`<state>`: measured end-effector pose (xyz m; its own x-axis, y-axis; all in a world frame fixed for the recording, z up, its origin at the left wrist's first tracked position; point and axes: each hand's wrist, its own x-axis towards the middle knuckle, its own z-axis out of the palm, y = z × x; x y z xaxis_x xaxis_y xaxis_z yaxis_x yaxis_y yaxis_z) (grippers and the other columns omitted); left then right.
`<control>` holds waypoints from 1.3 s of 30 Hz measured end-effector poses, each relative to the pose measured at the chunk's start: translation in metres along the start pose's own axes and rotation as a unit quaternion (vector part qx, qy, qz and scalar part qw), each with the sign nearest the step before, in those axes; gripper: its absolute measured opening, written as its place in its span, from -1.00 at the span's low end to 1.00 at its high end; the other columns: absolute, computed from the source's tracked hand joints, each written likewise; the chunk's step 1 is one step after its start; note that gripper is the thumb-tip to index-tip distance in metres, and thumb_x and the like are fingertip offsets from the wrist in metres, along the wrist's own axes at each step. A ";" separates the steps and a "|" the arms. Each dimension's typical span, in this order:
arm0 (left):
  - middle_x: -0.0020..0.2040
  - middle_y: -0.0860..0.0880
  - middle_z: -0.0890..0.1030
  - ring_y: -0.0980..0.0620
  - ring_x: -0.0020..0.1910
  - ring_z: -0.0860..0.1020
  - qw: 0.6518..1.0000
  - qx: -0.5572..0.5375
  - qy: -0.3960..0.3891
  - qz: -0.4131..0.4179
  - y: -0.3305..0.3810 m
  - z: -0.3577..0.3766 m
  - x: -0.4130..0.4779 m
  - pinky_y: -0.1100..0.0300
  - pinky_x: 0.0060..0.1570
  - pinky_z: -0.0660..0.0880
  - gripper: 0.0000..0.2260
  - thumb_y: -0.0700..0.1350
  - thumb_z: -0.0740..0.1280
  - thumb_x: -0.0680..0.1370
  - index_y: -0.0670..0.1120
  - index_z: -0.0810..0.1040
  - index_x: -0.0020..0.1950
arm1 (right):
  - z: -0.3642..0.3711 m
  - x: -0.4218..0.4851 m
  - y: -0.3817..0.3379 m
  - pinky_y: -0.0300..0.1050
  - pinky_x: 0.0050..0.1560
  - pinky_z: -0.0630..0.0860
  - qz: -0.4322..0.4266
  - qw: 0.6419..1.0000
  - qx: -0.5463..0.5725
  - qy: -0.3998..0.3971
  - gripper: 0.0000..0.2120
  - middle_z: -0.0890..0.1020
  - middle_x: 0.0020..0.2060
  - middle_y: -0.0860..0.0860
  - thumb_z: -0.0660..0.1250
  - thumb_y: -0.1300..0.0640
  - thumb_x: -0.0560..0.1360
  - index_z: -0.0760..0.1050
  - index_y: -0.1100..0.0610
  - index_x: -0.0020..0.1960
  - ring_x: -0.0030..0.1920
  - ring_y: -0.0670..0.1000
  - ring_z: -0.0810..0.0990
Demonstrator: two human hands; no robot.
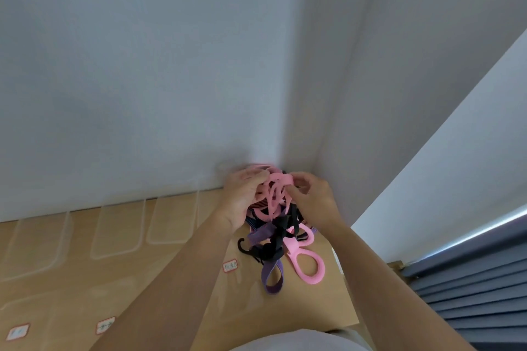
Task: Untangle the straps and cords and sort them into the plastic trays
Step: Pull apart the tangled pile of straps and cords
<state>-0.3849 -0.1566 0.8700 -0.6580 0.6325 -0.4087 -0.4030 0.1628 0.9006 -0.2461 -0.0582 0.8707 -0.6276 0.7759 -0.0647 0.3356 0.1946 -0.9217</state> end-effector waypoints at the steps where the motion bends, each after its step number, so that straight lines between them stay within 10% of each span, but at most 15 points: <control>1: -0.19 -0.04 0.72 0.00 -0.20 0.63 1.000 0.008 0.006 -0.016 -0.004 -0.001 0.001 0.08 -0.04 0.59 -0.87 -0.22 0.43 0.57 -0.04 0.70 -0.14 | 0.000 0.001 -0.001 -0.06 0.14 0.62 0.005 1.000 0.016 0.002 -0.81 0.69 -0.08 -0.18 0.41 0.16 0.54 0.60 -0.14 0.00 -0.02 -0.18 0.66; 9: -0.01 -0.21 0.73 -0.03 -0.20 0.66 0.996 0.036 0.003 -0.084 -0.033 -0.003 0.007 0.13 -0.11 0.65 -0.88 -0.31 0.37 0.57 -0.25 0.69 0.04 | -0.004 0.005 -0.015 0.16 0.10 0.64 0.032 0.992 0.123 0.009 -0.83 0.73 -0.11 -0.08 0.45 0.15 0.48 0.65 -0.14 -0.08 -0.02 0.04 0.72; 16: -0.32 0.01 0.67 0.08 -0.38 0.60 0.994 -0.006 0.063 -0.090 -0.019 -0.005 0.010 0.22 -0.33 0.57 -0.79 -0.29 0.21 0.64 -0.10 0.57 -0.09 | -0.010 0.004 -0.042 -0.01 0.02 0.68 0.030 0.975 0.220 0.023 -0.86 0.72 -0.03 0.13 0.44 0.17 0.55 0.61 0.16 0.10 -0.02 0.14 0.73; 25: 0.15 -0.25 0.68 -0.25 0.09 0.66 0.994 0.029 -0.077 -0.077 -0.025 -0.010 -0.005 -0.13 0.25 0.57 -0.54 -0.47 0.13 0.45 -0.21 0.59 0.25 | -0.013 0.018 -0.073 0.12 0.03 0.68 0.018 0.954 0.297 0.047 -0.88 0.70 -0.01 0.22 0.45 0.22 0.54 0.58 0.19 0.05 -0.01 0.25 0.72; 30: 0.17 -0.07 0.70 -0.06 0.12 0.66 0.975 0.123 -0.186 -0.007 -0.021 -0.014 -0.010 -0.10 0.27 0.57 -0.62 -0.18 0.47 0.43 -0.05 0.63 0.25 | -0.009 0.018 -0.076 0.01 -0.07 0.69 0.027 0.951 0.302 0.059 -0.86 0.69 -0.01 0.21 0.47 0.23 0.52 0.57 0.21 0.05 -0.02 0.21 0.73; 39: -0.22 -0.12 0.70 -0.24 -0.19 0.68 0.943 0.280 -0.041 0.175 -0.019 -0.007 -0.017 -0.24 -0.10 0.62 -0.71 0.17 0.42 0.41 -0.01 0.66 -0.04 | -0.023 0.015 -0.088 -0.06 -0.08 0.67 -0.013 0.944 0.314 0.100 -0.80 0.68 -0.11 0.14 0.52 0.26 0.47 0.53 0.26 0.01 -0.08 0.10 0.70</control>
<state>-0.3707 -0.1757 0.8584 -0.6280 0.7741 -0.0803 0.2435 0.2934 0.9245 -0.2690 -0.0498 0.9599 -0.4642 0.8854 -0.0242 -0.2005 -0.1316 -0.9708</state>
